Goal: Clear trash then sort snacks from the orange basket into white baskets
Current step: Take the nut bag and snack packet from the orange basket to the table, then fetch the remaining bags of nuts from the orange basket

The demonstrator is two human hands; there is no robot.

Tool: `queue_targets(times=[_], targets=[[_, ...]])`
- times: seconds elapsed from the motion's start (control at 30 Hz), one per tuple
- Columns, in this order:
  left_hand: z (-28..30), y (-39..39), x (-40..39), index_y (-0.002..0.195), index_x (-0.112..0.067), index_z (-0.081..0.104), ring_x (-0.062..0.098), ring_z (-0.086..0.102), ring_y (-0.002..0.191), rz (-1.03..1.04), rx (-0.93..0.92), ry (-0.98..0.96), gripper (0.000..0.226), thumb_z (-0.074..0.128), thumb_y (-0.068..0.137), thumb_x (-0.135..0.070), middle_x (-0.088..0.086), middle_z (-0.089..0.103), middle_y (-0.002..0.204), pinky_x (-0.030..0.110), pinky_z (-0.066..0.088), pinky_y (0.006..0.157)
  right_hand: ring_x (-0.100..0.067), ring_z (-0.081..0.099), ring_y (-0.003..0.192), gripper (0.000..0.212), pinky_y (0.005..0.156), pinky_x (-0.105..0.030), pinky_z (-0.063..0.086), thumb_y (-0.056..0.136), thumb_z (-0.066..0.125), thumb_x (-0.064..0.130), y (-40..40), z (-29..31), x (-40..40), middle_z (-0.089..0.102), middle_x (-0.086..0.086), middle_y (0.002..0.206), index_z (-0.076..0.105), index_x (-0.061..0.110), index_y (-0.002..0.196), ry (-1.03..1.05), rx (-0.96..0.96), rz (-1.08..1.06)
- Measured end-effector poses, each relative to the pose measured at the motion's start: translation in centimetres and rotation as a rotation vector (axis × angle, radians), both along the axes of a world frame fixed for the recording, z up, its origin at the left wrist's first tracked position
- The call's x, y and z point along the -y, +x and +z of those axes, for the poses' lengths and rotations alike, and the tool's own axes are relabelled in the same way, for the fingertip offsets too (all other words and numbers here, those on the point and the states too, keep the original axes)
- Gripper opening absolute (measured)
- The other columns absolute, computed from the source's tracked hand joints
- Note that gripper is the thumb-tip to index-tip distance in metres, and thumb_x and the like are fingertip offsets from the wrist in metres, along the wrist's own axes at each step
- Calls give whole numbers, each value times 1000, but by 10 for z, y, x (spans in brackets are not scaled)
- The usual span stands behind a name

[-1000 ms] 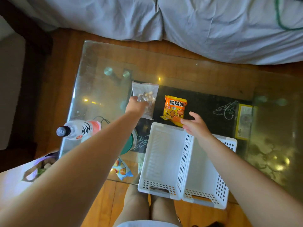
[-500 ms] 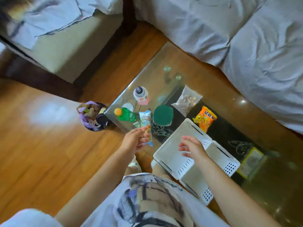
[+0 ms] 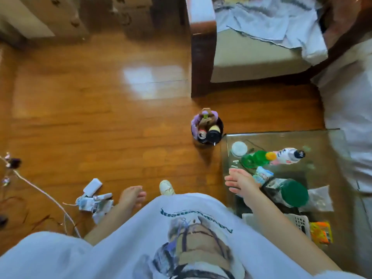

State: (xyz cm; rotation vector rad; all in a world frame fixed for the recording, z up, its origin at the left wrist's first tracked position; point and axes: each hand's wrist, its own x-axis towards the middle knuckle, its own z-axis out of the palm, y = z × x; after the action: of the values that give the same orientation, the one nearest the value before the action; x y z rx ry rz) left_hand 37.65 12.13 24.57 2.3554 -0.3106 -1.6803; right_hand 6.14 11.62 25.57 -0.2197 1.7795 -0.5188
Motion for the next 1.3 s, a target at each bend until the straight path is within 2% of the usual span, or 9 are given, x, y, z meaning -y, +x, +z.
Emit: queue_targets(times=[0.1,0.2,0.33,0.43,0.6,0.8,0.97,1.13,1.3], targets=[[-6,62,3,129,3,45,33,58,98,170,-17,50,36,43,98,-13,22,60,111,42,40,95,-14,62,71,15,60,-24,50,94,51,22,50,-1,30,64,-2,83,56,18,107,22,-58,92],[-8,112,9,113,-1,53,22,53,73,272,-55,76,23,44,97,-15,15,59,99,38,41,82,-16,63,74,19,72,-35,55,94,51,22,90,-4,48,64,-4,85,56,16,111,50,-67,132],[-11,152,25,116,-2,54,29,57,112,340,-33,114,26,45,97,-18,16,57,128,39,42,99,-28,65,96,21,90,-40,51,94,51,20,125,-3,63,65,-7,86,55,12,113,122,-120,138],[-10,162,55,121,-5,53,26,58,110,341,-42,67,29,47,96,-20,14,60,123,36,46,88,-27,63,103,18,91,-37,51,94,51,21,146,-4,85,60,-3,78,55,12,109,205,-175,127],[-7,176,121,112,-12,58,19,60,90,378,-75,-42,22,51,95,-23,6,64,99,26,48,67,-29,65,95,18,56,-24,46,94,50,19,184,-13,148,61,-8,82,56,8,108,268,-191,140],[0,232,190,106,-14,57,14,56,69,467,-91,-100,14,48,96,-19,2,62,82,25,45,64,-15,44,53,15,63,-30,50,92,47,17,244,-47,269,58,-24,124,58,7,95,306,-166,272],[15,295,232,115,-9,57,16,57,73,609,10,-43,23,49,96,-18,4,62,85,26,44,66,-20,62,74,14,69,-34,51,93,50,23,326,-46,380,66,-8,91,55,12,100,257,-172,516],[20,332,259,118,-9,56,22,58,90,800,5,-61,25,47,97,-18,10,61,104,33,46,78,-17,51,60,13,51,-25,36,94,47,17,417,-27,466,59,-7,76,53,10,104,121,-69,780],[11,354,264,107,-14,51,15,53,70,1105,-91,-16,13,49,95,-19,4,58,81,27,41,63,-10,52,50,9,55,-22,35,94,44,11,504,-11,525,55,-3,67,52,15,95,45,14,992]])
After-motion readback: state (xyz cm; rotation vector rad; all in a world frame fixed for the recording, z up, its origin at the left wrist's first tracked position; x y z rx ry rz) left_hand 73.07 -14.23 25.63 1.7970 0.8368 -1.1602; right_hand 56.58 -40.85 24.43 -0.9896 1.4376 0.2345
